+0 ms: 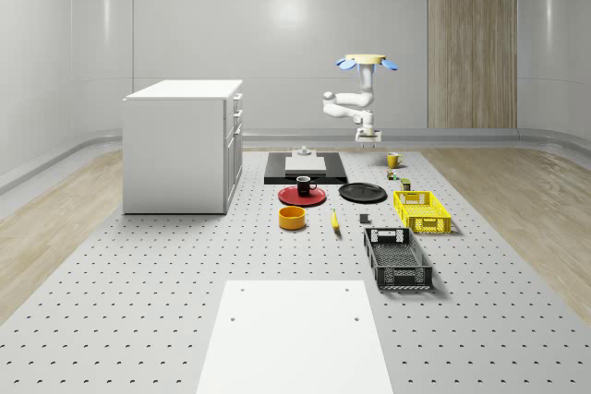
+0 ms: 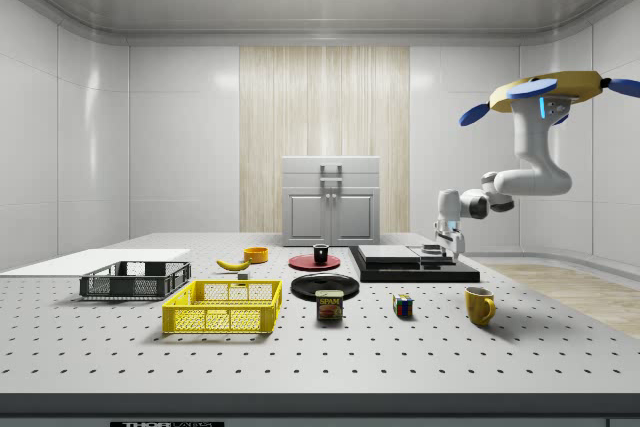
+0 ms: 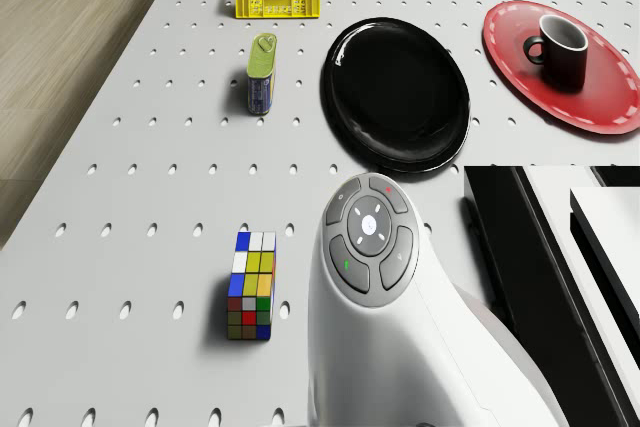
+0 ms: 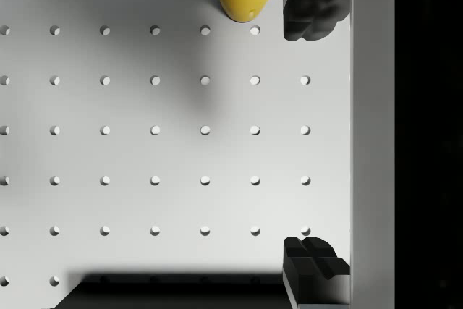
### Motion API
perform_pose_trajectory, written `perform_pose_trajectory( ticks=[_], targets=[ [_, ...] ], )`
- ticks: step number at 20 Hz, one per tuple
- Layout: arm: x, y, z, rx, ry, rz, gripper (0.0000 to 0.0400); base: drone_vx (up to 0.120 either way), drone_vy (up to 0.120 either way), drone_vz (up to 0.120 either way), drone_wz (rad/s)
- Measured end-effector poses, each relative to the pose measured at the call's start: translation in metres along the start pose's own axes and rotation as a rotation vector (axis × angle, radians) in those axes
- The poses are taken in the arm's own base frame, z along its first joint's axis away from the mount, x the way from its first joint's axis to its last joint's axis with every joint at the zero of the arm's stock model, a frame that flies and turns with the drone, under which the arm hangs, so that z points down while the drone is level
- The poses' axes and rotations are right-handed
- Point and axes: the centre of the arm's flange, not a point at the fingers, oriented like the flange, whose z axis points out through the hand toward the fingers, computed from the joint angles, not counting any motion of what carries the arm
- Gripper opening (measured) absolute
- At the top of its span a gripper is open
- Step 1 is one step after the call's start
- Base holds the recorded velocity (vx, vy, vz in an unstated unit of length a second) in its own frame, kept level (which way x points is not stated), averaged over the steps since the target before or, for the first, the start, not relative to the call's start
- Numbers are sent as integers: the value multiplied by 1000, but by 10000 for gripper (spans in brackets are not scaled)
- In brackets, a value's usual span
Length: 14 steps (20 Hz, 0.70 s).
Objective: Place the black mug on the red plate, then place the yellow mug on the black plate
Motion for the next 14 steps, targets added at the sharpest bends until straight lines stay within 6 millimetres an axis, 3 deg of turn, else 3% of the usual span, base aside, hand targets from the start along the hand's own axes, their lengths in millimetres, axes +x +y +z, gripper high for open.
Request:
perform_pose_trajectory(
  ticks=[3,14],
  targets=[
    [0,0,0,0,0,0,400,-120,120,0,0],
    [0,0,0,0,0,0,400,0,120,0,0]
  ],
)
